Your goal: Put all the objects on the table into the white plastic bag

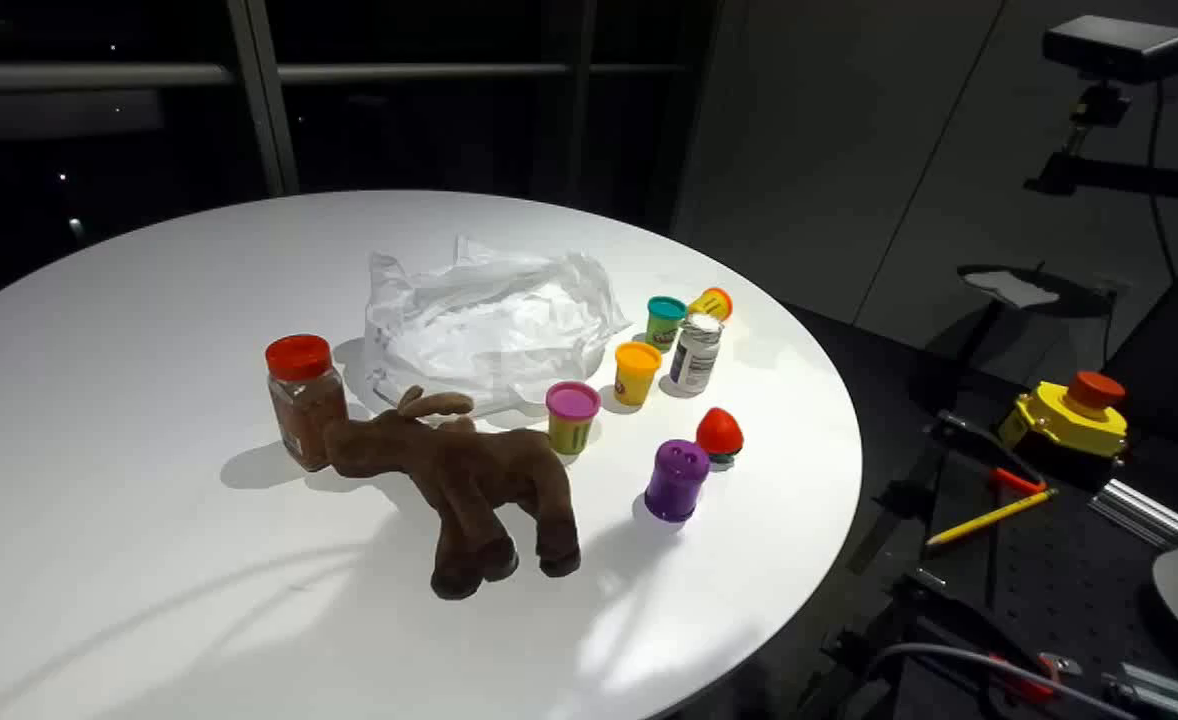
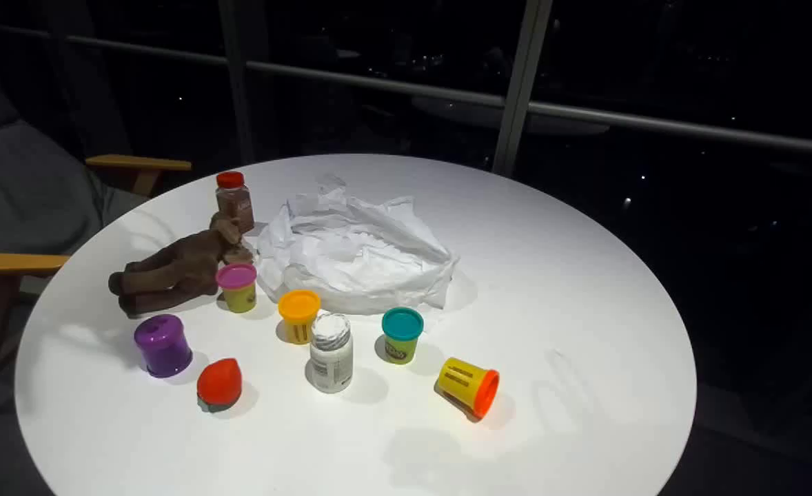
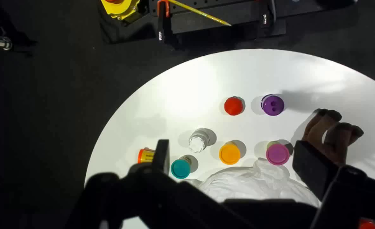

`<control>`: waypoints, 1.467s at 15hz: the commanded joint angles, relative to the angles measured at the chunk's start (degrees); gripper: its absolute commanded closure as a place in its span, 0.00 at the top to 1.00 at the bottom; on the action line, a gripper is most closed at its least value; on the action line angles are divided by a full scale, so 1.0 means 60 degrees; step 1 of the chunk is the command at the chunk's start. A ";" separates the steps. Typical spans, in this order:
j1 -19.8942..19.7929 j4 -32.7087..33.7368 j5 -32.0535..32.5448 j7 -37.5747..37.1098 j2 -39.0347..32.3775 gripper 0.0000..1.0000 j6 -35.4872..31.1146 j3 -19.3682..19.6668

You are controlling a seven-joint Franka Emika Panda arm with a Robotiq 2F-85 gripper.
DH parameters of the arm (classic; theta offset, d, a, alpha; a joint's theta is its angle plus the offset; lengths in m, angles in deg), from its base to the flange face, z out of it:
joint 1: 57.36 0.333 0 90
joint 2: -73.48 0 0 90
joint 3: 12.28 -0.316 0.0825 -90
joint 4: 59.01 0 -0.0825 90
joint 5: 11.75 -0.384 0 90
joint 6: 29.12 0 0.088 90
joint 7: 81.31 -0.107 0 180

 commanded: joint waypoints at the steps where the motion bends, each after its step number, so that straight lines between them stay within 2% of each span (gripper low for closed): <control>1: 0.0248 0.0075 0.0068 -0.0079 -0.0031 1.00 0.0036 0.0197; 10: 0.0245 0.0114 0.0069 -0.0077 0.0048 1.00 0.0022 0.0194; 13: 0.0123 0.0255 -0.0182 -0.0051 -0.0280 1.00 -0.0289 0.0514; 18: -0.0291 -0.0066 -0.0404 -0.0557 -0.0637 1.00 -0.2416 0.1410; 22: -0.0822 -0.0744 -0.0475 -0.0962 -0.1052 1.00 -0.4500 0.2116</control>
